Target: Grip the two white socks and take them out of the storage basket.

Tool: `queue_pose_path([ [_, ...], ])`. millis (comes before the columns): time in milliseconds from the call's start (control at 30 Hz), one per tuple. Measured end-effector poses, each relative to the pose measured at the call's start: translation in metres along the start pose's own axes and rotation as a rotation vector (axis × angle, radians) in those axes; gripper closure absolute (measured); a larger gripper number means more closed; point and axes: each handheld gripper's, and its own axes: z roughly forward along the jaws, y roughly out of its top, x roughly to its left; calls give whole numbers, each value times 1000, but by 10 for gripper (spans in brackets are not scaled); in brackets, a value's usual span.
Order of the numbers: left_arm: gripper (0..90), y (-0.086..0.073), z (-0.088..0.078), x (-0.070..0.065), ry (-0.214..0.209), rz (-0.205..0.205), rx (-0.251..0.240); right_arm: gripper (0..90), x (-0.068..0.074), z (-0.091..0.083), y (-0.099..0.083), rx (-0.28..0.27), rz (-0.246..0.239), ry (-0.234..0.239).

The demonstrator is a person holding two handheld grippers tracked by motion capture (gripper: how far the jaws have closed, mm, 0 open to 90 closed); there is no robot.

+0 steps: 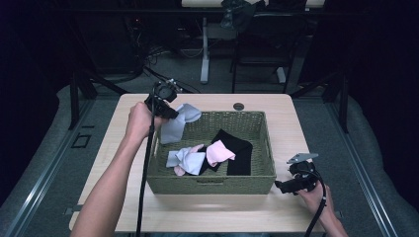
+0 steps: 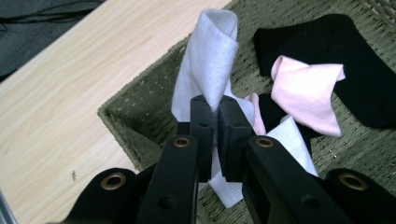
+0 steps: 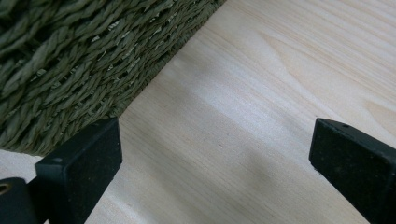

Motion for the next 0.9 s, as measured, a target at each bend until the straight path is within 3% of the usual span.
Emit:
queue_pose_path([
  [633, 861, 13, -39, 1, 30, 0, -50, 21, 1, -2, 0, -4, -8, -10],
  [900, 860, 15, -56, 3, 64, -6, -59, 20, 1, -1, -1, 3, 4, -7],
])
